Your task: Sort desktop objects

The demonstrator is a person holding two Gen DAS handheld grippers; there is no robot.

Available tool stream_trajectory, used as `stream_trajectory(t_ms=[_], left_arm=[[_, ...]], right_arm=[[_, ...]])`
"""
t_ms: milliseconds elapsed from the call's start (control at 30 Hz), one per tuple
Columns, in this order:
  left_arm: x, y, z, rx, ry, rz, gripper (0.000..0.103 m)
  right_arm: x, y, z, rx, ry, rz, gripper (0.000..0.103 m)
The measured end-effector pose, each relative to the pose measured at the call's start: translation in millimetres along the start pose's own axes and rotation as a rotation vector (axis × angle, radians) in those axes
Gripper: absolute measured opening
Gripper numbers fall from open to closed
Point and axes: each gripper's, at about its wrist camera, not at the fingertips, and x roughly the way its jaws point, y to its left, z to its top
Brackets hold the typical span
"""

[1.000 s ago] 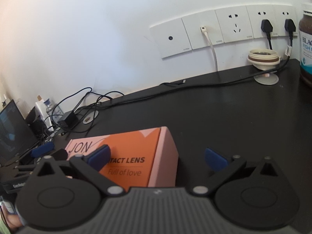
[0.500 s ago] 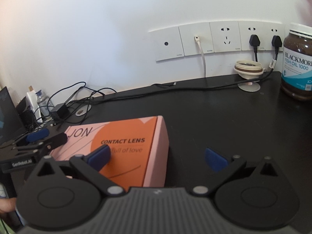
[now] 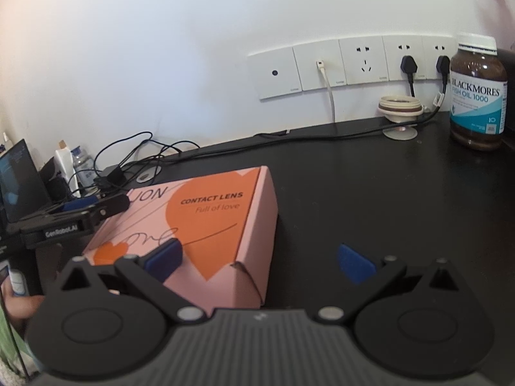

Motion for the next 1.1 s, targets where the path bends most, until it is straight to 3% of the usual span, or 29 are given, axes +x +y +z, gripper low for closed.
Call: stream_trajectory(t_ms=[267, 500, 767, 967, 1100], left_arm=[[0, -1, 0, -0.007, 0.002, -0.004, 0.103], [-4, -19, 1, 0.091, -0.031, 0.067, 0.103], [-6, -9, 7, 0.058, 0.046, 0.016, 0.103], [-24, -15, 0, 0.117, 0.026, 0.020, 0.103], [-33, -13, -5, 0.102, 0.023, -0.021, 0.103]], right_arm=[[3, -6, -1, 0.024, -0.002, 0.031, 0.102], [1, -7, -6, 0.035, -0.032, 0.036, 0.102], [-1, -5, -8, 0.017, -0.052, 0.025, 0.102], [2, -13, -9, 0.066, -0.048, 0.059, 0.102], [2, -12, -10, 0.065, -0.057, 0.053, 0.102]])
